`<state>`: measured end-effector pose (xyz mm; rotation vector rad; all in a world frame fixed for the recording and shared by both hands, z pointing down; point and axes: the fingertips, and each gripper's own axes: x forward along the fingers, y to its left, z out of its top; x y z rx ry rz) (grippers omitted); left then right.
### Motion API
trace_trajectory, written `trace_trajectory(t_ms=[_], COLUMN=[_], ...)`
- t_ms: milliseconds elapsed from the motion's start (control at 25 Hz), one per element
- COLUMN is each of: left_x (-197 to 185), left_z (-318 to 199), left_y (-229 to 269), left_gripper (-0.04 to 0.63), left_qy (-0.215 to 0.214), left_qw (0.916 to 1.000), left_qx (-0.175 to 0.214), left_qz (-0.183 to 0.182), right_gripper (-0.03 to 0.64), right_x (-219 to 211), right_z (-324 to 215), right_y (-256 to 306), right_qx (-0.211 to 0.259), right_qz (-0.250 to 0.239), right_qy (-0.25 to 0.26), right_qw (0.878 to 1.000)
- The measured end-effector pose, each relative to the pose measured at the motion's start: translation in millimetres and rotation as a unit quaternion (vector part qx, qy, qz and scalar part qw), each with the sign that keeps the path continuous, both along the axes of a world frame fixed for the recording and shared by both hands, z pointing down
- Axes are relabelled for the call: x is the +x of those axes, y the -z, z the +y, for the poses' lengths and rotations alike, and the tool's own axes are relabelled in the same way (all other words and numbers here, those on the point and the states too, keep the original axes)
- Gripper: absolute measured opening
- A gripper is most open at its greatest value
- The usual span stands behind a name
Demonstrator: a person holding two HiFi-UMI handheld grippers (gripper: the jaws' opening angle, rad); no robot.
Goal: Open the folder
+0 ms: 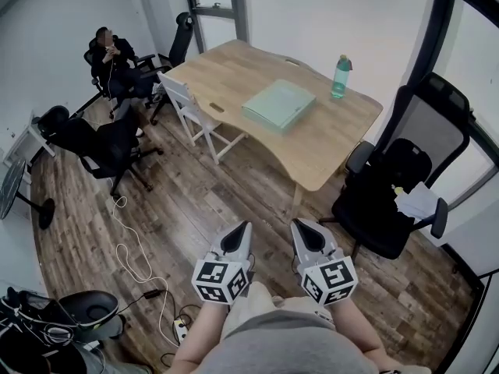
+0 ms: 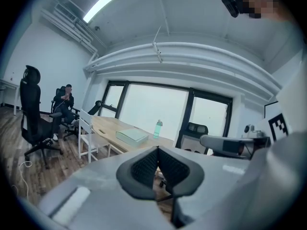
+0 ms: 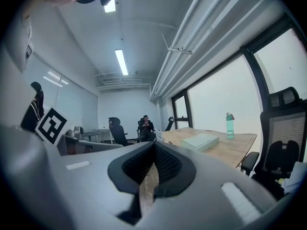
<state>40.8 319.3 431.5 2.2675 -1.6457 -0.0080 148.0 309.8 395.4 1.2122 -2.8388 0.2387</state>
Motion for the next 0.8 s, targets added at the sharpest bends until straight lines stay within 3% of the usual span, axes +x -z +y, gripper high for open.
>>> trace_trajectory(t_ms=[400, 800], left_x=[-7, -21], left_z=[-3, -58], left_y=[-8, -11], left_gripper=[0.005, 0.005], left_qy=[0.001, -0.017], left_qw=[0.9999, 0.9998], left_qx=[-0.010, -0.007], left_qz=[-0.004, -0.001], right_gripper=[0.000, 0.000], right_x=[-1, -9], right_z=[-5, -57], right_y=[-7, -14], right_qx=[-0.010, -0.020], right_qz=[0.008, 0.011], right_qy=[0.002, -0.029], right_qw=[1.000, 0.999])
